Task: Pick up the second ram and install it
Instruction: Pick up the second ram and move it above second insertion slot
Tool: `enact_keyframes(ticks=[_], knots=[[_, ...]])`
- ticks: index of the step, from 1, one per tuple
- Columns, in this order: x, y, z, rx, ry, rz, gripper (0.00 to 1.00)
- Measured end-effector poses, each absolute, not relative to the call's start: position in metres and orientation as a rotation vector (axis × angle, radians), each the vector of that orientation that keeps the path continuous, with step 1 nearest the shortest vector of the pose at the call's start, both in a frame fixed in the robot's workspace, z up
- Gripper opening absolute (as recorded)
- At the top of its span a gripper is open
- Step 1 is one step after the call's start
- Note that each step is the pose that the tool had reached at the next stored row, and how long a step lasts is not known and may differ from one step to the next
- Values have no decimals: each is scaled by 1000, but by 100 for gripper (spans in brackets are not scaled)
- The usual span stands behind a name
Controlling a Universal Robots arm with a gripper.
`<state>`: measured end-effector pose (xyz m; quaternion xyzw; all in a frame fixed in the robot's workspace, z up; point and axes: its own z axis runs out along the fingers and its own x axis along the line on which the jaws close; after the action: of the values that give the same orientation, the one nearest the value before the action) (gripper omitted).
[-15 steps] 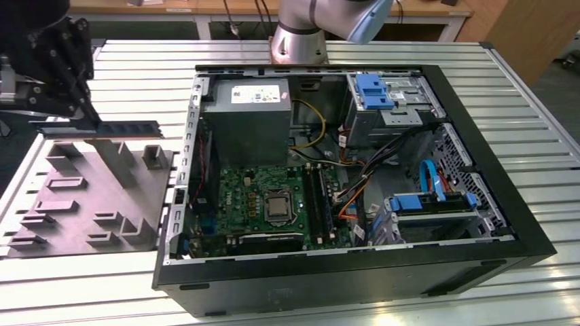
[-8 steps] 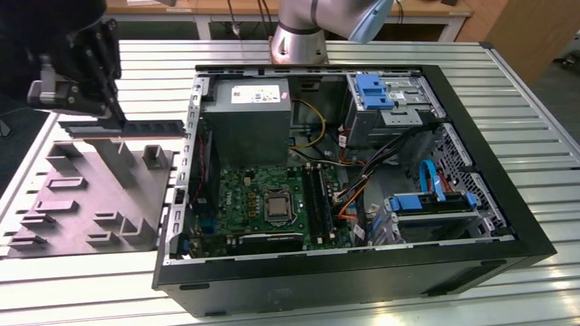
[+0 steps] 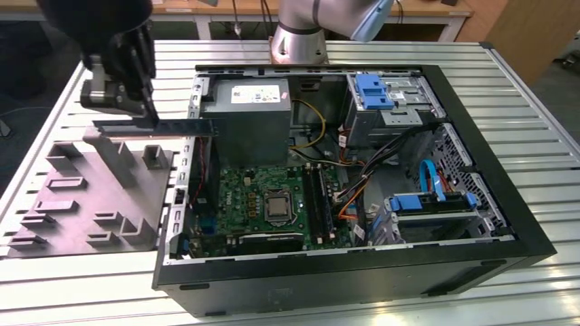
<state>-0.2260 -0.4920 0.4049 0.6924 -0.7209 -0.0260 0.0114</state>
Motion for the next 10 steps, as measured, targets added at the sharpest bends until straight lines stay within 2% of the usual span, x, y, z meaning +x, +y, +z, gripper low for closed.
enact_keyframes(ticks=[10], knots=[[-185, -492, 405, 2177, -2231, -81, 12]])
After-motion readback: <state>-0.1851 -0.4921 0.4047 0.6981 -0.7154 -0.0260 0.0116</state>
